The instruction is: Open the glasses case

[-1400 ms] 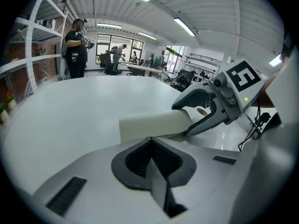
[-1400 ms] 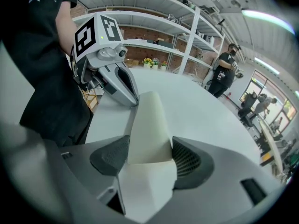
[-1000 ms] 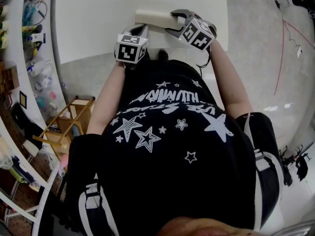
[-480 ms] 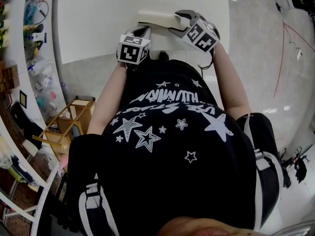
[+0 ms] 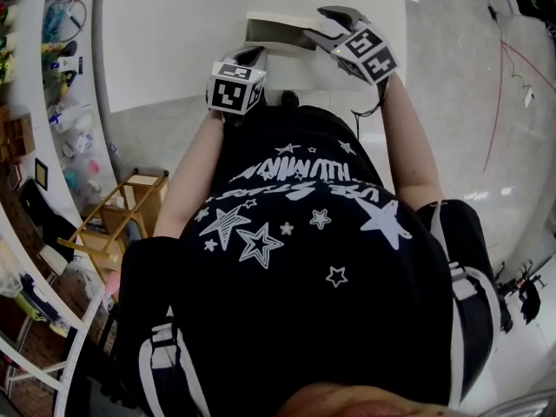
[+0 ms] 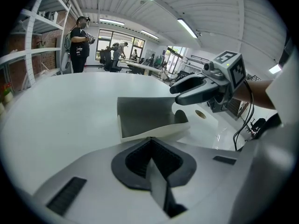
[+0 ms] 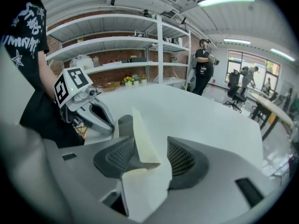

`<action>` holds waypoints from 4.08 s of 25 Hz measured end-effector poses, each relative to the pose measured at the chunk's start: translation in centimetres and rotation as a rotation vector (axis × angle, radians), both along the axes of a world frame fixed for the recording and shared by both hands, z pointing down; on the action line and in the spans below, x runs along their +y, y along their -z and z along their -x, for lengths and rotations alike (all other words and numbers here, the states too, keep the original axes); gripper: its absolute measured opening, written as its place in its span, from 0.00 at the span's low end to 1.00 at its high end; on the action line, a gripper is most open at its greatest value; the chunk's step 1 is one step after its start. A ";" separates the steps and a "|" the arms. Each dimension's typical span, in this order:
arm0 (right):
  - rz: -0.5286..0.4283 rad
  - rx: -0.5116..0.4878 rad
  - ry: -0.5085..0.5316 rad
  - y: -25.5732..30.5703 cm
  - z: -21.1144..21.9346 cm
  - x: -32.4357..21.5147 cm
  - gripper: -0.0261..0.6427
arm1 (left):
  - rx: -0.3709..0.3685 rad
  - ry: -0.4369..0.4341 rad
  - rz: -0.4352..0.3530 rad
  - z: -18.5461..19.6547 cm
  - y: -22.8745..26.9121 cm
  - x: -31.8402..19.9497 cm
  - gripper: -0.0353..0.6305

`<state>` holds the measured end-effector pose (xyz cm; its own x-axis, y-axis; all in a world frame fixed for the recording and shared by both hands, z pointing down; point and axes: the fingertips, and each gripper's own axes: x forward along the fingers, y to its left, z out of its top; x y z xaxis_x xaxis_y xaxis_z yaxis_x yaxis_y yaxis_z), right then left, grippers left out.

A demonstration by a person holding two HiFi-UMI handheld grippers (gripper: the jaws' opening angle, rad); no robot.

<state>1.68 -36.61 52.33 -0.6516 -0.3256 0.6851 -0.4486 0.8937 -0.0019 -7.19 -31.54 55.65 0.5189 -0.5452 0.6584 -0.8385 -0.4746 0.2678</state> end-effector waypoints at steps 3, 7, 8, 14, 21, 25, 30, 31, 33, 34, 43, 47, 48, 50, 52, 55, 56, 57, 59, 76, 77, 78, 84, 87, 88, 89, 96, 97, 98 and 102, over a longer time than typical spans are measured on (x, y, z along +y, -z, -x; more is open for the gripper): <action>0.017 -0.027 -0.052 0.0 -0.5 -1.0 0.34 | -0.004 0.002 0.000 -0.1 0.1 -0.1 0.07; 0.047 -0.076 -0.104 -0.4 -0.8 -1.6 0.32 | -0.006 0.006 0.003 -0.2 0.1 0.0 0.07; 0.052 -0.088 -0.115 -0.5 -0.9 -1.8 0.31 | -0.006 0.006 0.003 -0.2 0.1 0.0 0.07; 0.060 -0.100 -0.112 -0.6 -0.7 -2.0 0.31 | -0.009 0.014 0.007 0.0 0.0 0.1 0.07; 0.016 -0.118 -0.086 0.4 -0.6 -1.2 0.31 | -0.048 0.035 -0.009 0.1 0.1 -0.1 0.07; -0.005 -0.154 -0.088 1.4 -1.3 -0.5 0.31 | -0.045 0.083 -0.031 0.4 0.9 0.1 0.07; -0.030 -0.234 -0.084 3.3 -2.3 0.5 0.31 | -0.018 0.180 -0.076 0.8 2.9 0.7 0.07; -0.035 -0.256 -0.079 3.6 -2.4 0.7 0.31 | -0.013 0.200 -0.089 0.8 3.4 0.8 0.07; -0.037 -0.300 -0.070 4.3 -2.5 1.1 0.31 | -0.001 0.242 -0.119 1.0 4.5 1.0 0.07; -0.035 -0.322 -0.070 4.5 -2.5 1.2 0.31 | 0.009 0.260 -0.135 1.1 5.2 1.1 0.07; -0.025 -0.403 -0.092 5.3 -2.4 2.5 0.31 | 0.076 0.291 -0.235 1.1 9.9 1.3 0.07; -0.028 -0.395 -0.113 5.3 -2.3 3.3 0.31 | 0.096 0.277 -0.255 0.9 10.8 1.6 0.07; -0.032 -0.394 -0.120 5.4 -2.3 3.6 0.30 | 0.102 0.272 -0.261 0.9 11.0 1.8 0.07; -0.044 -0.391 -0.138 5.6 -2.1 4.3 0.28 | 0.117 0.262 -0.271 1.0 11.5 2.5 0.07; -0.057 -0.388 -0.160 5.8 -1.6 5.1 0.25 | 0.131 0.255 -0.277 1.5 11.8 3.4 0.07; -0.075 -0.386 -0.189 6.4 -0.5 7.0 0.21 | 0.153 0.247 -0.276 2.7 12.1 5.5 0.07; -0.082 -0.384 -0.197 6.6 -0.1 7.9 0.19 | 0.159 0.243 -0.275 3.1 12.2 6.3 0.07; -0.089 -0.380 -0.204 6.8 0.3 8.8 0.17 | 0.165 0.239 -0.276 3.5 12.3 7.2 0.07; -0.103 -0.376 -0.216 7.3 0.8 10.6 0.14 | 0.176 0.230 -0.283 4.2 12.7 8.8 0.07; -0.174 -0.335 -0.374 7.8 1.5 25.9 0.05 | 0.280 0.082 -0.322 5.9 13.5 19.9 0.07; -0.174 -0.335 -0.387 7.8 1.3 26.5 0.05 | 0.284 0.077 -0.317 5.7 13.3 20.3 0.07; -0.173 -0.335 -0.397 7.7 1.1 27.1 0.05 | 0.288 0.074 -0.313 5.6 13.1 20.7 0.07; -0.166 -0.347 -0.420 8.1 -0.1 29.4 0.05 | 0.298 0.071 -0.308 4.5 13.6 22.9 0.07; -0.162 -0.375 -0.409 8.6 -0.2 30.0 0.05 | 0.290 0.091 -0.320 4.2 14.2 23.7 0.07; -0.162 -0.382 -0.399 8.8 -0.2 30.2 0.05 | 0.290 0.102 -0.323 4.2 14.4 23.9 0.07; -0.164 -0.388 -0.389 9.0 -0.2 30.5 0.05 | 0.291 0.112 -0.327 4.0 14.6 24.2 0.07; -0.196 -0.421 -0.365 11.1 -2.5 34.3 0.05 | 0.286 0.130 -0.356 1.6 16.3 28.3 0.07; -0.201 -0.421 -0.363 11.4 -3.0 35.0 0.05 | 0.286 0.132 -0.360 1.1 16.5 29.0 0.07; -0.205 -0.420 -0.362 11.6 -3.5 35.6 0.05 | 0.287 0.135 -0.364 0.6 16.7 29.7 0.07; -0.226 -0.426 -0.348 12.3 -5.2 38.1 0.05 | 0.295 0.140 -0.383 -1.3 17.5 32.5 0.07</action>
<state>6.87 1.46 40.03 -0.6826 -0.6770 0.2753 -0.7169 0.6934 -0.0725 -5.86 0.92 38.20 0.5576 -0.7967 0.2331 -0.8157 -0.4739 0.3316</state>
